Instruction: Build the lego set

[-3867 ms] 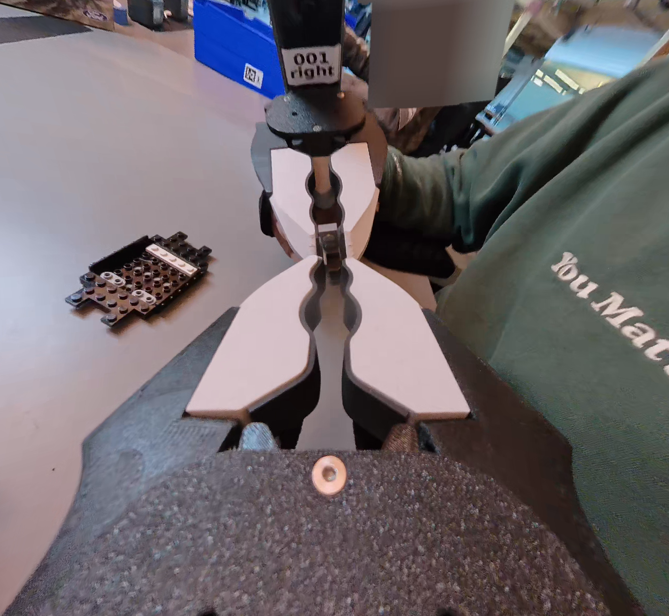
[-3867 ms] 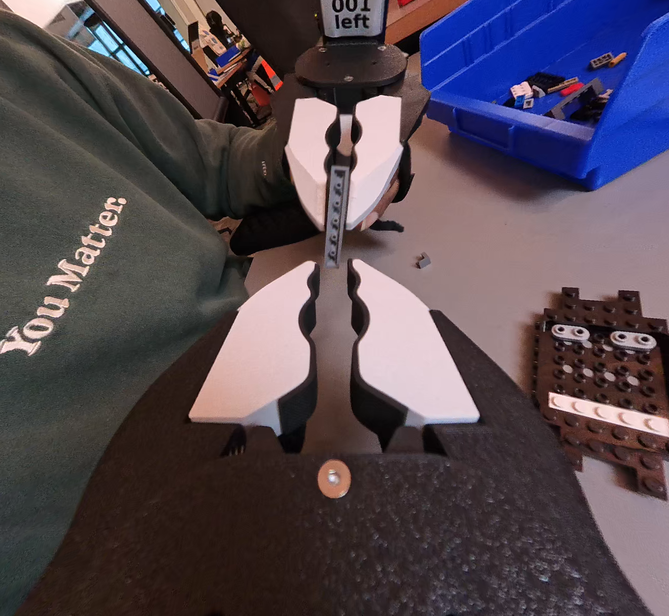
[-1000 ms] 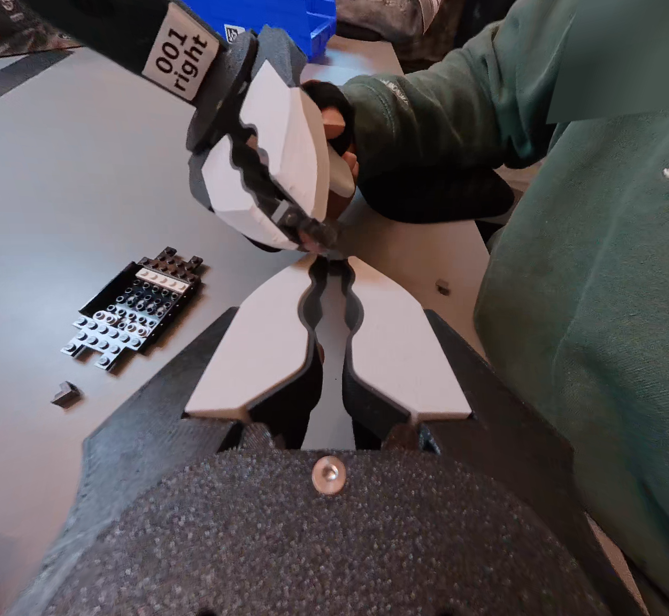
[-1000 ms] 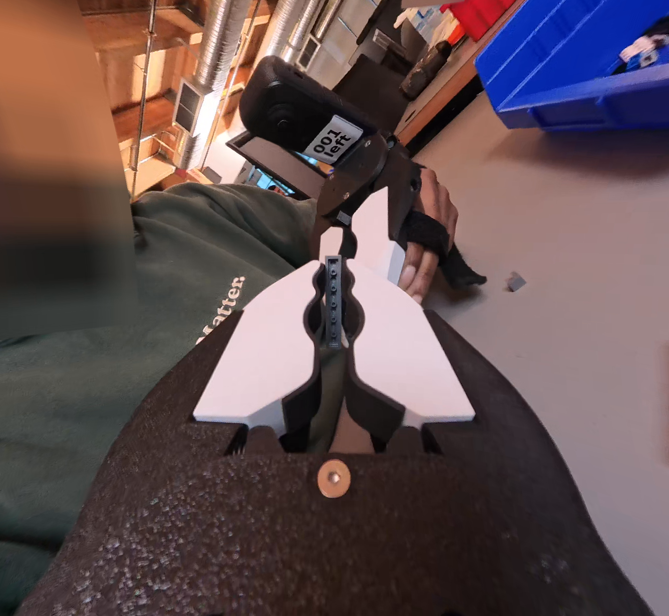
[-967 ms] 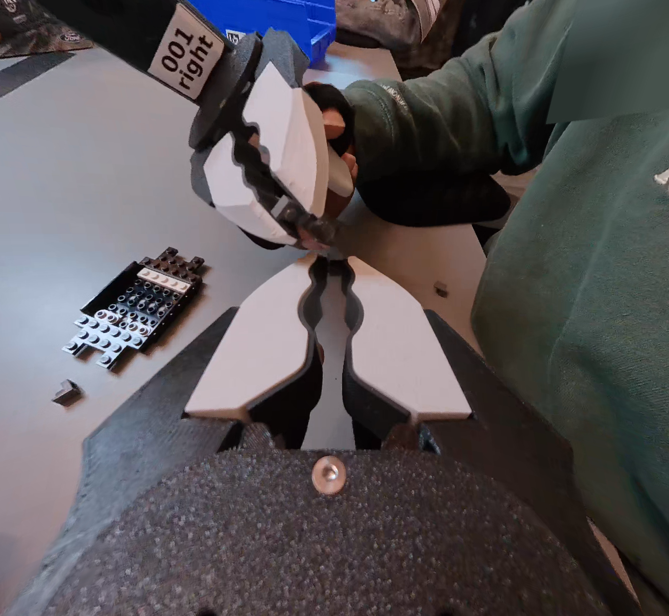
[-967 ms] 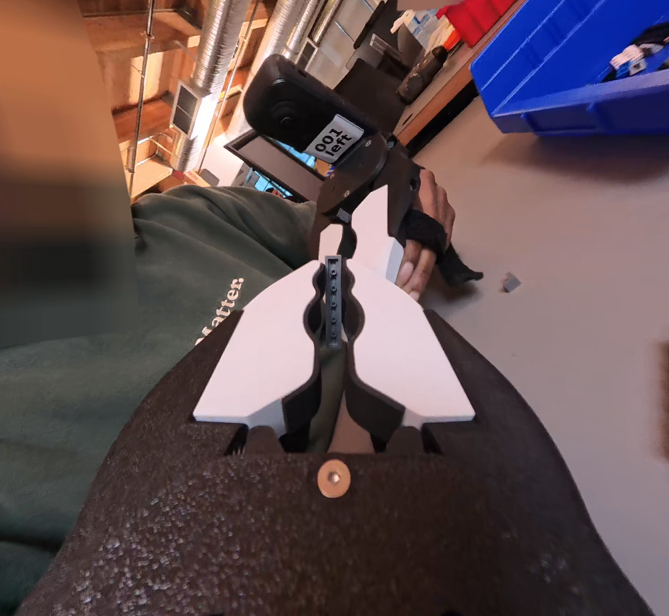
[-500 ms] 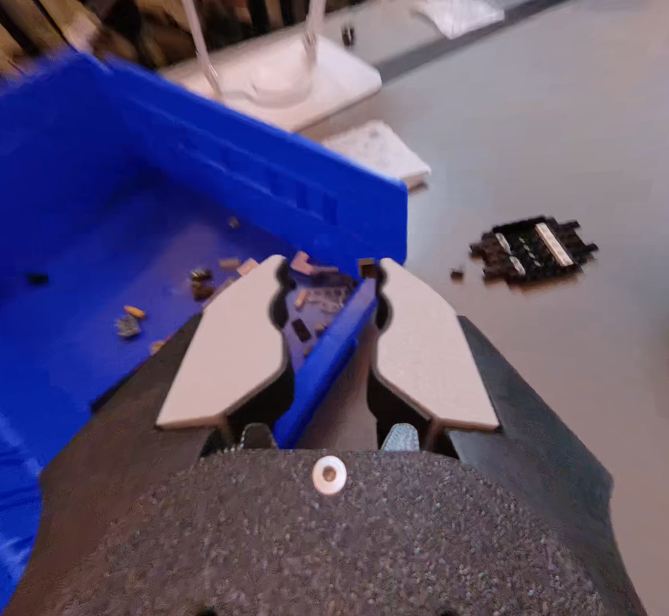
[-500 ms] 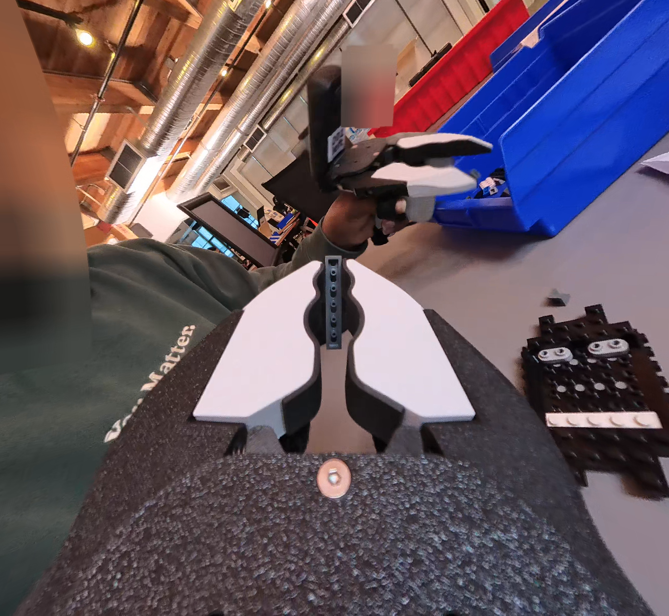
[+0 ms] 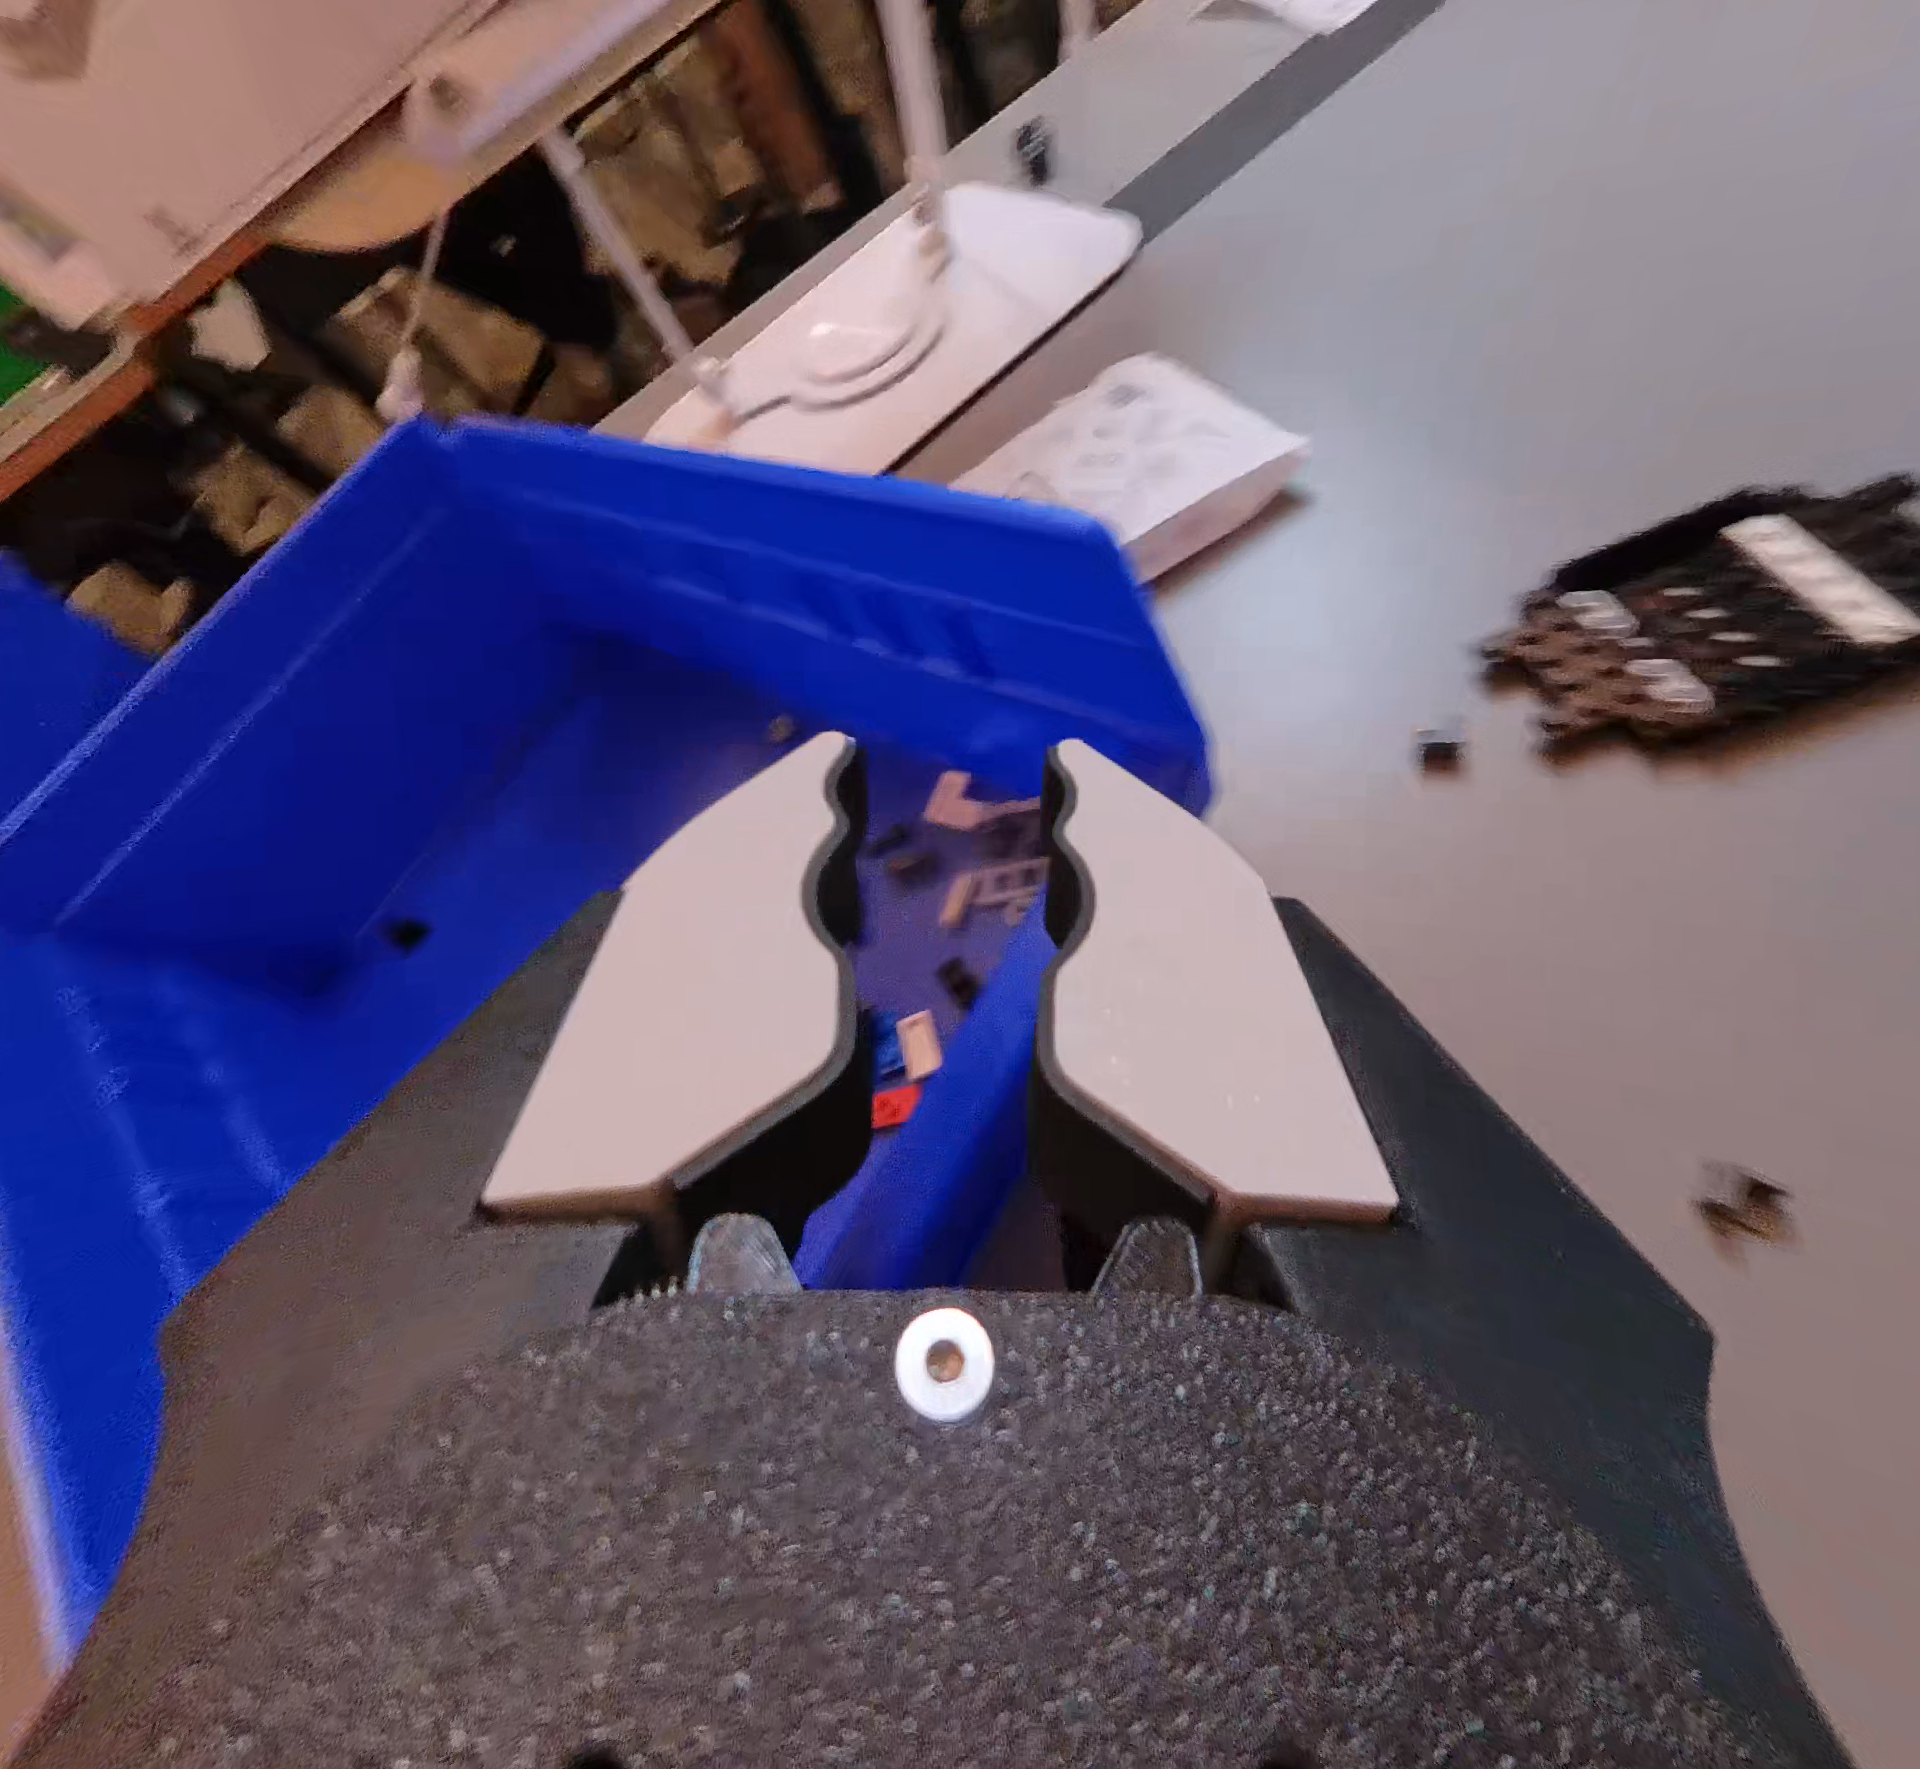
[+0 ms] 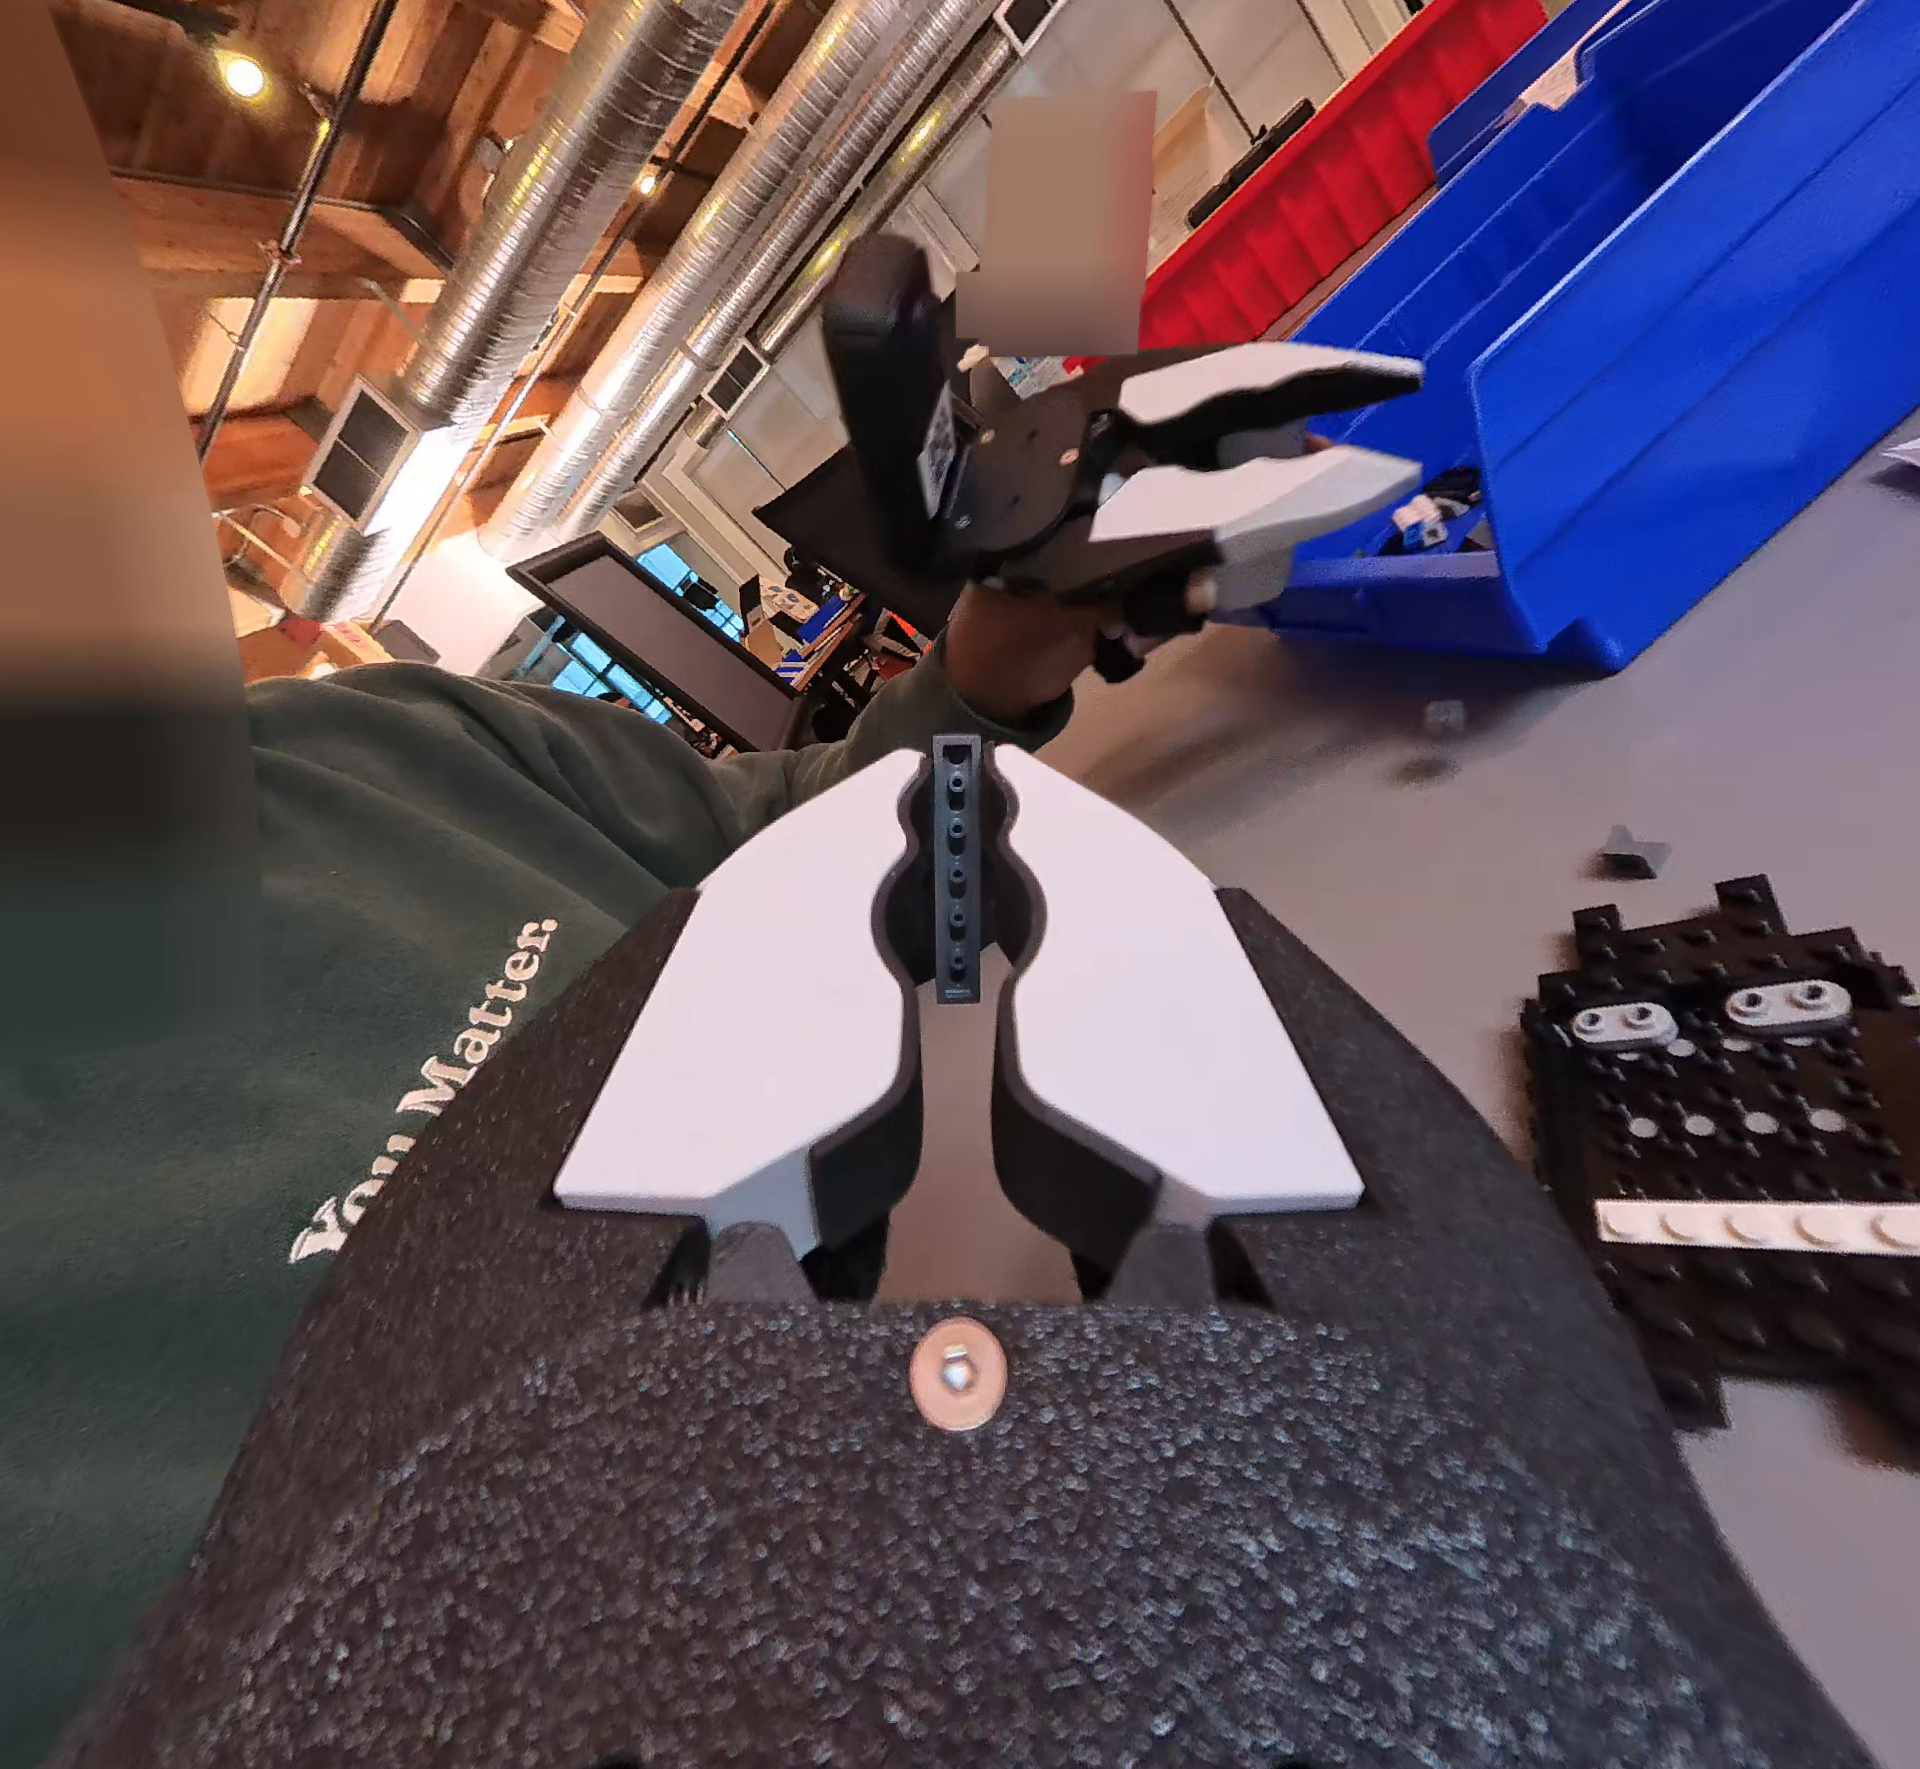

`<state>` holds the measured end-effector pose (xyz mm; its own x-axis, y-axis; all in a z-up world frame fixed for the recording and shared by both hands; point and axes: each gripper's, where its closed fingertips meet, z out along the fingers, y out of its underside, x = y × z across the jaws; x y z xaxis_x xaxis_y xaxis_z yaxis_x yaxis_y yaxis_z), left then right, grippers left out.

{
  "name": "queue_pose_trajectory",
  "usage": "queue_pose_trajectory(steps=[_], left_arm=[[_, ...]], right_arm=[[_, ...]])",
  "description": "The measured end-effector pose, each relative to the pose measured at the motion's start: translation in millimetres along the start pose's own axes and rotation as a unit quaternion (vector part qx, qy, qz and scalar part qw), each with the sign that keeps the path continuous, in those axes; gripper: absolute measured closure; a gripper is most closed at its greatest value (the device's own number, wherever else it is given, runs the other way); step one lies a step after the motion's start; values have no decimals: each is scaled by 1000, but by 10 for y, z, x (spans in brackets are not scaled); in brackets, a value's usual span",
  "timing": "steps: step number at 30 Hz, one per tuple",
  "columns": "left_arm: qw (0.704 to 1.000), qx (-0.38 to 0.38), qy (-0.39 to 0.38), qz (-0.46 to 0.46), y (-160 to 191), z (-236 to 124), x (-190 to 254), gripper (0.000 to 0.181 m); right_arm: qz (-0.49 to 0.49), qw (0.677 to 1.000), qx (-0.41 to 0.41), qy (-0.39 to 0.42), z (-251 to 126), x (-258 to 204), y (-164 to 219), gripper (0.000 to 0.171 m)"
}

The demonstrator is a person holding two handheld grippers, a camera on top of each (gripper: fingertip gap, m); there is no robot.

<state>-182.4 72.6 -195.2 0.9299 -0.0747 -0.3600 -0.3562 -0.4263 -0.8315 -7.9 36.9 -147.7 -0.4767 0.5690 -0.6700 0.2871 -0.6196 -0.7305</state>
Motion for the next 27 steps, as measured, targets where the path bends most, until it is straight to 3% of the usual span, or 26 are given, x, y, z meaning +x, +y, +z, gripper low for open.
queue_pose_trajectory(steps=[2,4,7,9,11,14,23,27], left_arm=[[999,-33,-23,-12,116,53,-140,152],[1000,-3,-3,-16,36,18,-95,154],[993,13,115,22,-45,-111,333,175],[977,-55,207,8,147,-150,679,168],[962,-111,248,-3,353,-134,899,165],[957,-151,248,-15,551,-8,1010,152],[976,-108,175,-71,313,496,961,130],[975,-104,184,-63,266,560,966,143]], right_arm=[[-1,1000,-7,-1,18,-4,26,164],[-6,1000,-11,0,20,-10,39,164],[-9,1000,-11,3,11,-7,35,164],[-5,1000,-9,3,10,8,33,163],[0,1000,-10,4,14,18,40,163],[-3,1000,-12,4,19,12,46,163],[1,1000,-8,6,0,18,25,163],[-2,1000,-11,3,-8,0,25,163]])
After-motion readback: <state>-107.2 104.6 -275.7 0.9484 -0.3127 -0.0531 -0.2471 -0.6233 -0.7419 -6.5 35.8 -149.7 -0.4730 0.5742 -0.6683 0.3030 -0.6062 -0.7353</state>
